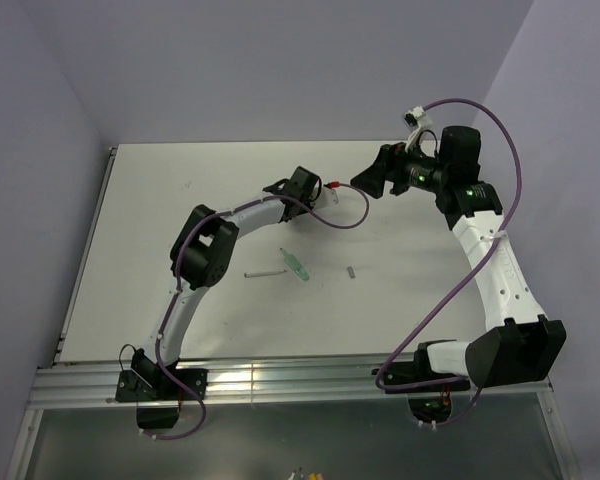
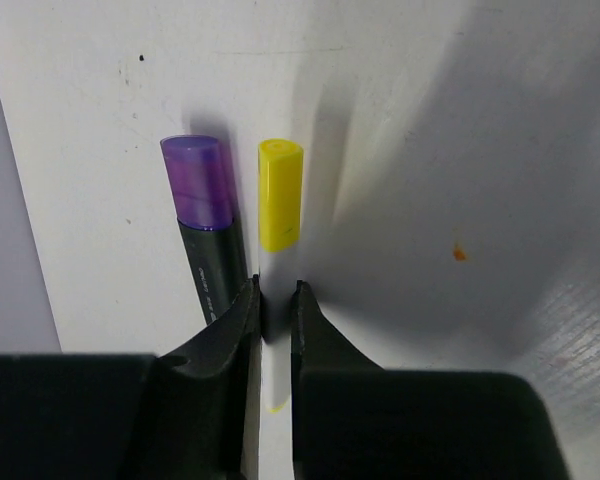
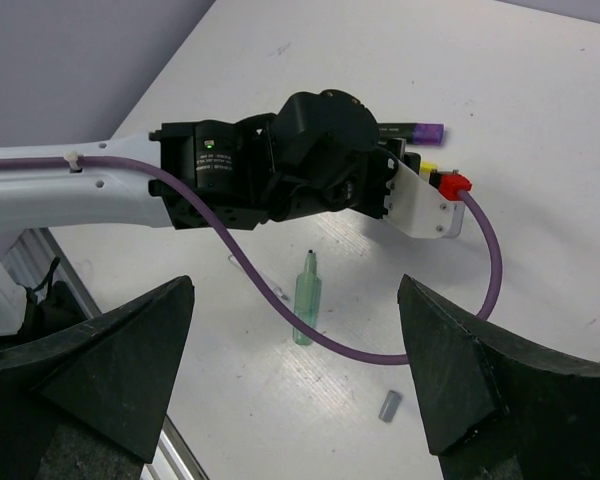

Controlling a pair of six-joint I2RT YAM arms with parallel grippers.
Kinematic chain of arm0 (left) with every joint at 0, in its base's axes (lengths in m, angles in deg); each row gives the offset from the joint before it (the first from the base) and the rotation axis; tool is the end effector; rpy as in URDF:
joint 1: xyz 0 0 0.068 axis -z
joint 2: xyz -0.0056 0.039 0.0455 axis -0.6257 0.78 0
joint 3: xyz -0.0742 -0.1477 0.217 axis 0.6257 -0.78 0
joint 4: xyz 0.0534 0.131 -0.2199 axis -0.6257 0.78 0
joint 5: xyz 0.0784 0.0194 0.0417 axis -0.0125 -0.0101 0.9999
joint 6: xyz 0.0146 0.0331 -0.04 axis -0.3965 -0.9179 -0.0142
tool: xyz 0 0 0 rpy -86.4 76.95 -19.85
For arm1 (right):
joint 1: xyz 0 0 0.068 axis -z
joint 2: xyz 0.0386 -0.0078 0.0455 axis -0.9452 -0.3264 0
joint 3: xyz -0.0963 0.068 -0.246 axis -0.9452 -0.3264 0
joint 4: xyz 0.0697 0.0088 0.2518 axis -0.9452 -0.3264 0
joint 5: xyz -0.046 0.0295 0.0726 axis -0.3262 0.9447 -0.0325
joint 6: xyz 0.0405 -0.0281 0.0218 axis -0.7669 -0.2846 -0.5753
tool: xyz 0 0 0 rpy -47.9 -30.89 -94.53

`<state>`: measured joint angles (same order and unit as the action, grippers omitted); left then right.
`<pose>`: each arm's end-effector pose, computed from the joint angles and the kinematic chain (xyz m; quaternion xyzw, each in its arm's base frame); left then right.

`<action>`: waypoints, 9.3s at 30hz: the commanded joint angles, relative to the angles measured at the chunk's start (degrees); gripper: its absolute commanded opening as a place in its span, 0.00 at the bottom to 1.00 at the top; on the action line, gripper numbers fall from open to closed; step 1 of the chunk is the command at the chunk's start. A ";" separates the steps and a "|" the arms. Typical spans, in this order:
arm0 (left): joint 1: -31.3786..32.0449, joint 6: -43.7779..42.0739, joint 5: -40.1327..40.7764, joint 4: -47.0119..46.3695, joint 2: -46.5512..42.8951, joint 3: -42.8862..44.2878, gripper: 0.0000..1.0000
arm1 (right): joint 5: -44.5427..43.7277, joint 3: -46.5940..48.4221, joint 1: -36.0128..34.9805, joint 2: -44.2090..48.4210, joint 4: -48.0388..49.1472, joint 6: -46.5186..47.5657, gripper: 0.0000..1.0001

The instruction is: Insert the pens into the pen caps

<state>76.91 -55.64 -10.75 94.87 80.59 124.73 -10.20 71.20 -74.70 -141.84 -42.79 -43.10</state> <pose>0.4161 -0.3138 0.1431 0.5655 0.7383 0.1544 0.3335 0.2757 0.0432 0.3995 -0.1953 0.7698 0.3594 0.4900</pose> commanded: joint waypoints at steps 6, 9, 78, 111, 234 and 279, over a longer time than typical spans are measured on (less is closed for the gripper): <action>-0.29 -1.16 0.08 -1.42 0.18 -1.10 0.21 | 1.21 -0.01 0.67 0.07 0.50 -0.44 0.91; -0.38 -1.60 0.25 -1.69 0.09 -1.54 0.24 | 1.48 0.17 0.67 -0.11 0.50 -0.44 0.91; 4.80 14.92 -24.71 22.40 -21.70 -27.64 0.40 | -4.50 2.01 9.72 -1.70 -22.00 17.58 1.00; -4.67 53.54 -51.41 -0.69 -48.42 -7.60 0.00 | 23.19 -2.81 7.97 3.04 26.47 -26.40 0.95; 12.63 -19.00 -56.88 24.85 -1.05 3.83 0.31 | 21.87 0.43 26.42 0.06 4.19 -12.22 0.00; 24.22 -13.03 -24.28 34.52 -9.40 -6.02 0.45 | 23.19 0.52 27.39 1.38 4.19 -12.39 0.00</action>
<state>99.20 -67.71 -37.57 127.22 69.57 116.73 11.71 69.02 -47.82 -141.73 -39.53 -55.21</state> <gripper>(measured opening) 0.449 0.224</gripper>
